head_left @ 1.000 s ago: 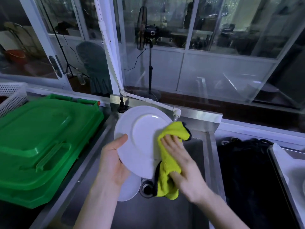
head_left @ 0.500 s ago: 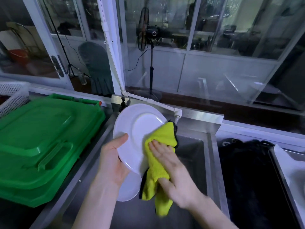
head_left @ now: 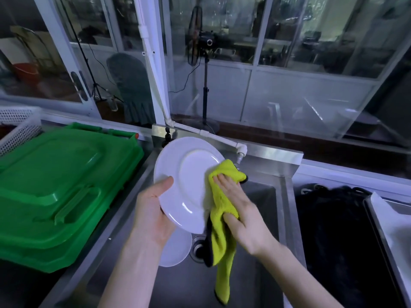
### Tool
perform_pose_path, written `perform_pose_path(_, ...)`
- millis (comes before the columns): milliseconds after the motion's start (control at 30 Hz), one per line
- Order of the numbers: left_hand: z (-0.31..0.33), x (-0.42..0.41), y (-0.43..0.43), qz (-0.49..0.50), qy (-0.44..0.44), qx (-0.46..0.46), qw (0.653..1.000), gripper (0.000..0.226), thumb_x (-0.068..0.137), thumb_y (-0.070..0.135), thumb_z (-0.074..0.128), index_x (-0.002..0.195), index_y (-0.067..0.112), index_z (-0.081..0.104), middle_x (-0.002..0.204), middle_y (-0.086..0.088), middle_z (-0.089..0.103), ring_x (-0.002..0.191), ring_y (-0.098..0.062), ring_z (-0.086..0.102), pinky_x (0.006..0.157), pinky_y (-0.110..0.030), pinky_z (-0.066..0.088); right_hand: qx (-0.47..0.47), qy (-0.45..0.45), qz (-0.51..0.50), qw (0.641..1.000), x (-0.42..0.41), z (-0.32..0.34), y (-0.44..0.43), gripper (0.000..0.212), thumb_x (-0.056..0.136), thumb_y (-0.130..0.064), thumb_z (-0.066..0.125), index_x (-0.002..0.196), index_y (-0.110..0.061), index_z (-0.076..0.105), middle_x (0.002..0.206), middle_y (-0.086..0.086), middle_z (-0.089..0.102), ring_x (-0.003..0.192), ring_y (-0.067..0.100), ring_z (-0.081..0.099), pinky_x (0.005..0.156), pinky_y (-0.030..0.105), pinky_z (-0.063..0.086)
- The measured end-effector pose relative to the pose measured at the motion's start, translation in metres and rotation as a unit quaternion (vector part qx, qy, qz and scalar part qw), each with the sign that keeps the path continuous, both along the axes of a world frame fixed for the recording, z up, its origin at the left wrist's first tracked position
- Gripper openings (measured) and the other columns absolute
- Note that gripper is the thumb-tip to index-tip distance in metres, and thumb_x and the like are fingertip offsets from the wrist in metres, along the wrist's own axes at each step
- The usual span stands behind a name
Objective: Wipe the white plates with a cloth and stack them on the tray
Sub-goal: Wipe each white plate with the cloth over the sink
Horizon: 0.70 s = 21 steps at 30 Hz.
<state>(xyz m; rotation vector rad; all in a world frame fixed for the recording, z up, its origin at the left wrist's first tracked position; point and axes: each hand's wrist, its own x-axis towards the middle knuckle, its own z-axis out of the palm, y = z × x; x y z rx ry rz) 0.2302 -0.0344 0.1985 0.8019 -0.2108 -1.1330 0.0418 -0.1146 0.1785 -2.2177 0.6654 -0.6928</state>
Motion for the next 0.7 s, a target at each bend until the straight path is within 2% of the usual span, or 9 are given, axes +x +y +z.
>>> perform_pose_path(133,0.001,-0.011,-0.007,-0.022,0.005,0.026,0.999,0.031,0.068,0.022,0.070,0.093,0.008,0.083,0.112,-0.020,0.075,0.097,-0.033,0.075,0.077,-0.041,0.062,-0.026,-0.011,0.079,0.996,0.008,-0.006,0.029,0.088,0.068,-0.007,0.049,0.153,-0.019,0.029,0.162,-0.006,0.022,0.151,0.013,0.013,0.123,0.044,0.011)
perform_pose_path(267,0.005,-0.026,-0.012,-0.073,0.019,0.026,0.997,0.032,0.077,0.021,0.061,0.096,0.007,0.082,0.112,-0.018,0.075,0.097,-0.030,0.076,0.070,-0.036,0.062,0.005,-0.067,0.046,0.997,0.029,0.020,0.010,0.084,0.071,-0.002,0.045,0.152,-0.020,0.030,0.161,-0.004,0.025,0.150,0.007,0.012,0.124,0.041,0.011)
perform_pose_path(367,0.007,-0.022,-0.009,-0.047,0.021,0.009,0.999,0.030,0.070,0.021,0.068,0.093,0.006,0.083,0.113,-0.019,0.074,0.095,-0.034,0.076,0.067,-0.040,0.062,0.023,-0.072,0.004,0.997,0.027,0.023,-0.012,0.078,0.076,-0.006,0.043,0.151,-0.019,0.030,0.160,-0.007,0.023,0.149,0.001,0.011,0.124,0.035,0.009)
perform_pose_path(467,0.004,-0.012,-0.005,-0.025,0.007,-0.002,1.000,0.046,0.058,0.025,0.079,0.100,0.008,0.081,0.118,-0.018,0.074,0.103,-0.036,0.073,0.080,-0.047,0.061,0.043,-0.059,-0.031,0.997,0.012,0.013,-0.015,0.074,0.079,-0.005,0.042,0.150,-0.017,0.030,0.158,-0.011,0.021,0.149,0.001,0.007,0.124,0.040,0.008)
perform_pose_path(533,0.001,-0.007,-0.004,-0.016,0.005,-0.008,1.000,0.059,0.056,0.027,0.081,0.111,0.008,0.078,0.123,-0.018,0.072,0.110,-0.038,0.071,0.096,-0.053,0.053,0.036,-0.042,-0.025,0.998,0.002,0.002,-0.001,0.076,0.077,-0.005,0.044,0.151,-0.017,0.031,0.159,-0.010,0.022,0.150,0.003,0.006,0.123,0.043,0.008)
perform_pose_path(567,0.001,-0.008,-0.004,-0.016,0.005,-0.007,1.000,0.062,0.057,0.027,0.081,0.115,0.007,0.076,0.124,-0.018,0.071,0.111,-0.038,0.070,0.098,-0.054,0.052,0.028,-0.037,-0.010,0.999,0.000,-0.002,0.009,0.078,0.076,-0.005,0.046,0.151,-0.018,0.031,0.160,-0.010,0.021,0.150,0.005,0.006,0.123,0.045,0.008)
perform_pose_path(700,0.003,-0.024,-0.011,-0.063,0.017,0.027,0.998,0.038,0.073,0.028,0.068,0.100,0.006,0.082,0.116,-0.021,0.073,0.102,-0.034,0.074,0.074,-0.042,0.063,0.006,-0.061,0.062,0.996,0.017,0.007,0.029,0.080,0.077,-0.002,0.049,0.152,-0.016,0.030,0.161,-0.002,0.024,0.151,0.015,0.013,0.122,0.050,0.012)
